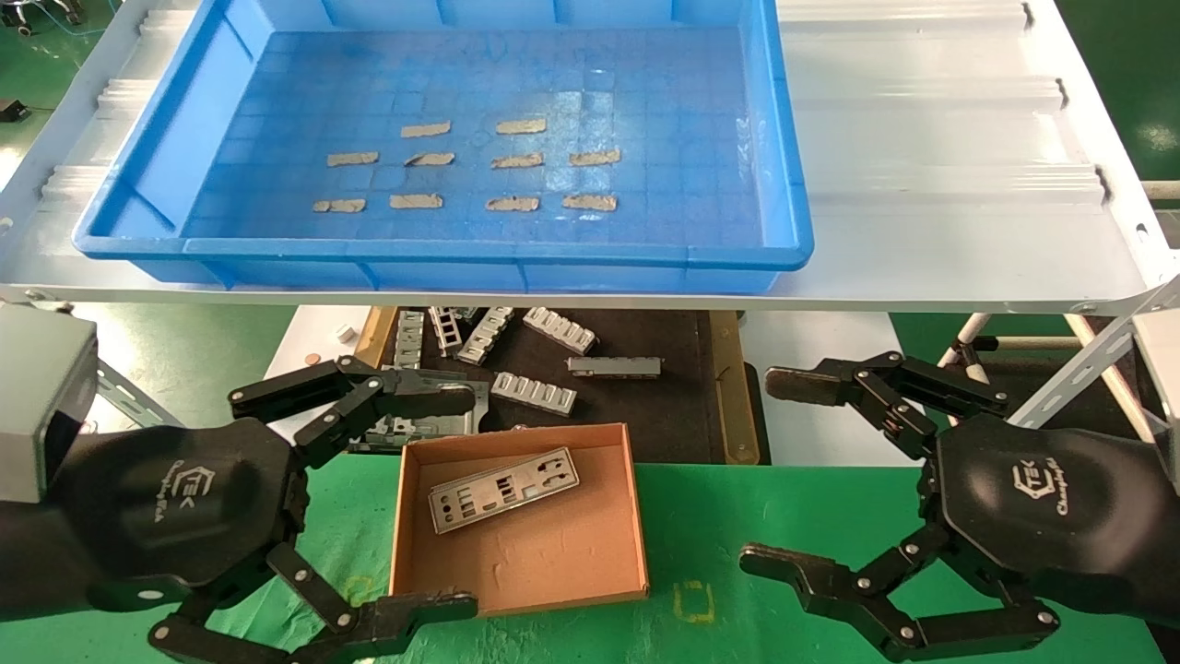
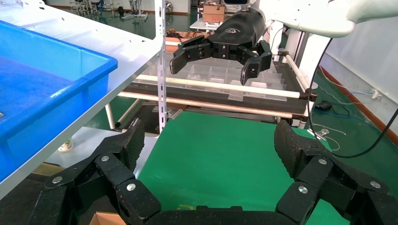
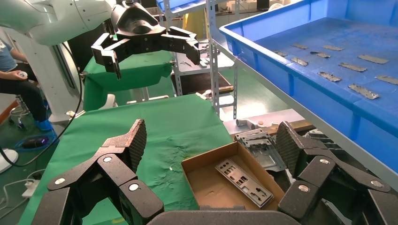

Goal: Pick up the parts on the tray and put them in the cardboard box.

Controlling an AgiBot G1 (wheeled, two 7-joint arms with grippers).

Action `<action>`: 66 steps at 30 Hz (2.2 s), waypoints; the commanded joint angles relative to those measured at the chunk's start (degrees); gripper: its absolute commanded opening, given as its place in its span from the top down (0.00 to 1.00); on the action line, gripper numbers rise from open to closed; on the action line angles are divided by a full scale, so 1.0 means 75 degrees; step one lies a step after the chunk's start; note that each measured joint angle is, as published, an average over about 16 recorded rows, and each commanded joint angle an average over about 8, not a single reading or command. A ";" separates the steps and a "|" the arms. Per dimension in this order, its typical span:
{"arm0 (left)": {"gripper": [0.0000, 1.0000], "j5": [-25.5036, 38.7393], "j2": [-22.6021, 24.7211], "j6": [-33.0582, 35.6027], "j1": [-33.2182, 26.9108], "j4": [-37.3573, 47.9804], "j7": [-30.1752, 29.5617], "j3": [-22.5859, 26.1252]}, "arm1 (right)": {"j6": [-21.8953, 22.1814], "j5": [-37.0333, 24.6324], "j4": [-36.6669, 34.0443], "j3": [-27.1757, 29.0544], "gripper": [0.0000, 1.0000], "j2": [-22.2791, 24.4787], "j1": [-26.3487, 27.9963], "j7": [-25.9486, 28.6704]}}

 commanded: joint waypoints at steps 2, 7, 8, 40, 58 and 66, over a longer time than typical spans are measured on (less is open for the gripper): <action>0.00 0.0001 0.0001 0.0000 -0.0001 0.0002 0.0001 0.0001 | 0.0000 0.0000 0.0000 0.0000 0.00 0.0000 0.0000 0.0000; 0.00 0.0001 0.0001 0.0000 -0.0001 0.0004 0.0001 0.0002 | 0.0000 0.0000 0.0000 0.0000 0.00 0.0000 0.0000 0.0000; 0.00 0.0001 0.0001 0.0000 -0.0001 0.0005 0.0001 0.0002 | 0.0000 0.0000 0.0000 0.0000 0.00 0.0000 0.0000 0.0000; 0.00 0.0000 0.0001 -0.0001 -0.0001 0.0006 0.0001 0.0003 | 0.0000 0.0000 0.0000 0.0000 0.00 0.0000 0.0000 0.0000; 0.00 -0.0001 0.0001 -0.0001 -0.0001 0.0006 0.0001 0.0003 | 0.0000 0.0000 0.0000 0.0000 0.00 0.0000 0.0000 0.0000; 0.00 -0.0001 0.0001 -0.0001 -0.0001 0.0006 0.0001 0.0003 | 0.0000 0.0000 0.0000 0.0000 0.00 0.0000 0.0000 0.0000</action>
